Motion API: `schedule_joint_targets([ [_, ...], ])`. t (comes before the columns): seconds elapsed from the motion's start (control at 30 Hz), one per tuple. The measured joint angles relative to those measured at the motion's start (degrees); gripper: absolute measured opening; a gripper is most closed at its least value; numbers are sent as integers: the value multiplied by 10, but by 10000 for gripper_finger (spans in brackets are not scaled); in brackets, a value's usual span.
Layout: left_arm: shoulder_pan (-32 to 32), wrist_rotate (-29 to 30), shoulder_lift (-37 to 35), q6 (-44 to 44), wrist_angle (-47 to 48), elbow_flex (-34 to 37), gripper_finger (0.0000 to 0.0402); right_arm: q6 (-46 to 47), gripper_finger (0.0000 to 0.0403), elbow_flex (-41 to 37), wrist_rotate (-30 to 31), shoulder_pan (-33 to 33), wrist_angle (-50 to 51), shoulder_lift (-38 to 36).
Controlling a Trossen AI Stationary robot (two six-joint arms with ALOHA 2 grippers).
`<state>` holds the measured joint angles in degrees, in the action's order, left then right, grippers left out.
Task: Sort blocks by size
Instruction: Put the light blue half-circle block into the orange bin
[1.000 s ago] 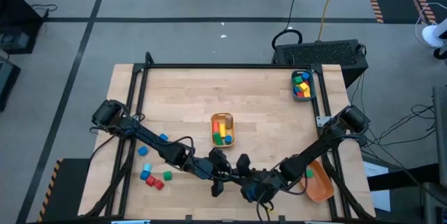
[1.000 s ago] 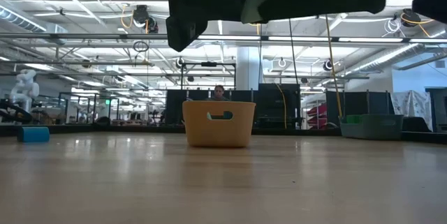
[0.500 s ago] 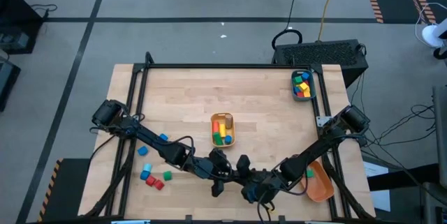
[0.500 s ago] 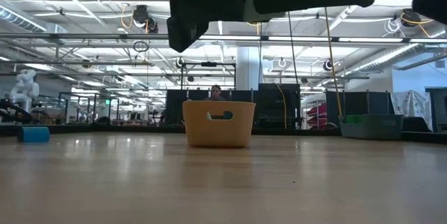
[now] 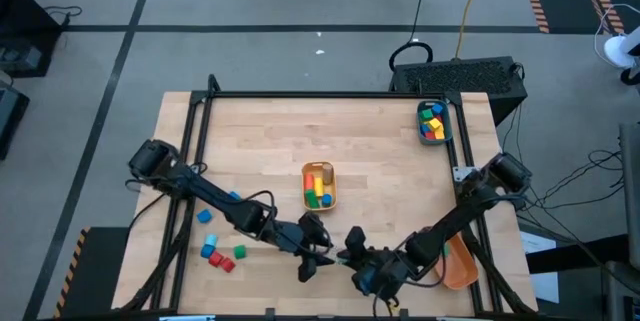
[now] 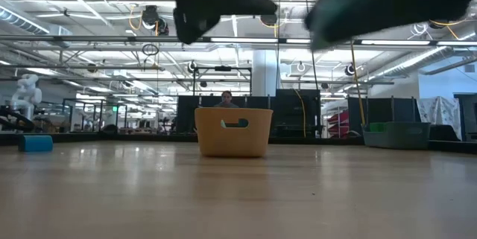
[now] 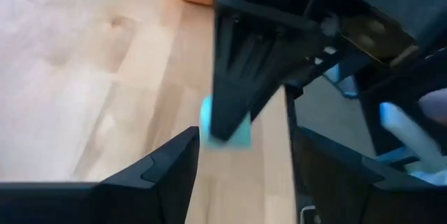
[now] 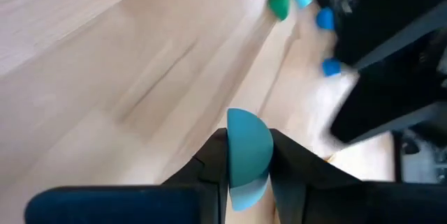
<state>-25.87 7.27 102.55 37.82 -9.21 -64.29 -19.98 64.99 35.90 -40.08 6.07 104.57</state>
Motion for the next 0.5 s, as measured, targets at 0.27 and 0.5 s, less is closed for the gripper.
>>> schedule_joint_targets([
  [0.27,-16,90,-69,-8,129,0,237,166,63,0,0,-34,153,-28],
  [0.5,-45,169,-112,52,249,0,237,350,63,0,0,-76,321,-62],
])
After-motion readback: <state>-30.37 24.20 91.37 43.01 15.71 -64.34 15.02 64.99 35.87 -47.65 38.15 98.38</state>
